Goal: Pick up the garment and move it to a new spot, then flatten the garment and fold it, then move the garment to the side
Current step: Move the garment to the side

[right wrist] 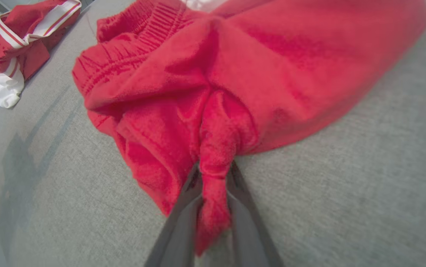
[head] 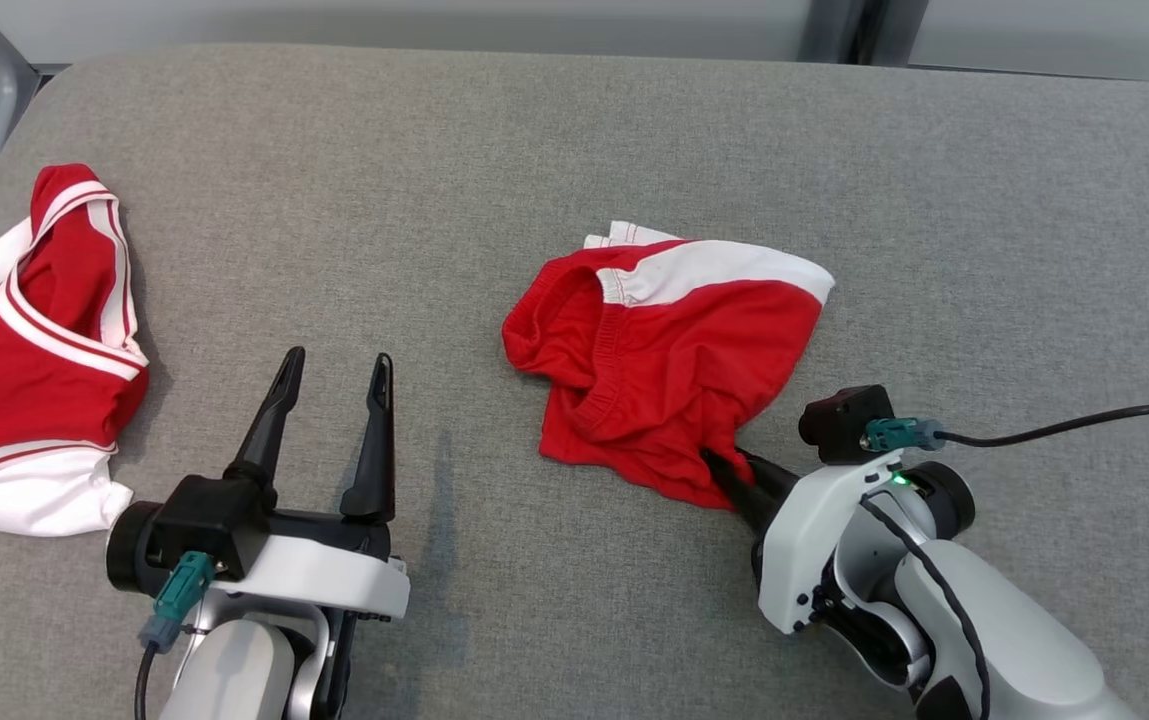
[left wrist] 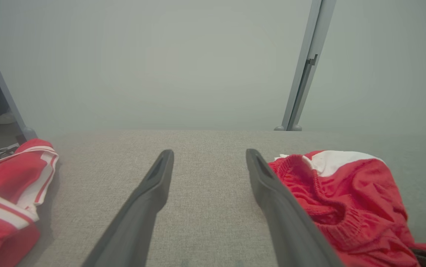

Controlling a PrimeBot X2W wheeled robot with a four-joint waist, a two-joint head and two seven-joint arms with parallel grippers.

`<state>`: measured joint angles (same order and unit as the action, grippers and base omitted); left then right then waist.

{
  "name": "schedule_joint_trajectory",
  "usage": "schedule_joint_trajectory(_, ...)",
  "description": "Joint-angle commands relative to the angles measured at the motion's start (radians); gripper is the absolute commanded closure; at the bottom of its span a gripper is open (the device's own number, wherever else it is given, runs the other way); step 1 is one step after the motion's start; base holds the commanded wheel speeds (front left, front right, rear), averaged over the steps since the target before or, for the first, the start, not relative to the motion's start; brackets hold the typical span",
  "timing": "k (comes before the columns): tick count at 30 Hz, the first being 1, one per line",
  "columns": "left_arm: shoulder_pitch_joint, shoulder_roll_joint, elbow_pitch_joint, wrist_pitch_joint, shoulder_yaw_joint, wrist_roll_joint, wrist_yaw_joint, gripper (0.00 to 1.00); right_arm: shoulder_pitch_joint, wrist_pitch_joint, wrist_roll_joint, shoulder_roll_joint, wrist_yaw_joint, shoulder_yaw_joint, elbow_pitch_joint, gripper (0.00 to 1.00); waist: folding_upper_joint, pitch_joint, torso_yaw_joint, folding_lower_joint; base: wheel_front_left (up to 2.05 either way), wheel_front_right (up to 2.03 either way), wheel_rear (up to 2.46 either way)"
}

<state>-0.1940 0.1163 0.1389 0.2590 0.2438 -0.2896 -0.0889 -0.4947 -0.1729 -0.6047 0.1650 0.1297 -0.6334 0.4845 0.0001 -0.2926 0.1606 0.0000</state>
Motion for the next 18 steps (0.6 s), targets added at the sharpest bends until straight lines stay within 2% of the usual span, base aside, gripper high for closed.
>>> schedule_joint_trajectory(1, -0.017, 0.004, -0.001, 0.006, -0.007, 0.008, 0.004, 0.00, 0.014, -0.009, -0.005, 0.016, 0.002, -0.020, 0.010, 1.00, -0.0001, -0.001, -0.005, 0.0000, 0.00, 0.00, 0.00)
schedule_joint_trajectory(9, -0.001, 0.014, -0.027, 0.005, -0.033, 0.019, 0.006, 0.00, 0.049, -0.017, 0.003, 0.140, 0.000, 0.002, -0.093, 1.00, -0.0001, -0.001, -0.071, 0.0000, 0.00, 0.00, 0.00)
schedule_joint_trajectory(18, -0.003, 0.040, -0.078, 0.004, -0.045, 0.039, 0.002, 0.00, 0.122, -0.052, 0.053, 0.244, 0.001, 0.099, -0.244, 1.00, -0.0001, -0.026, -0.231, 0.0000, 0.00, 0.00, 0.00)
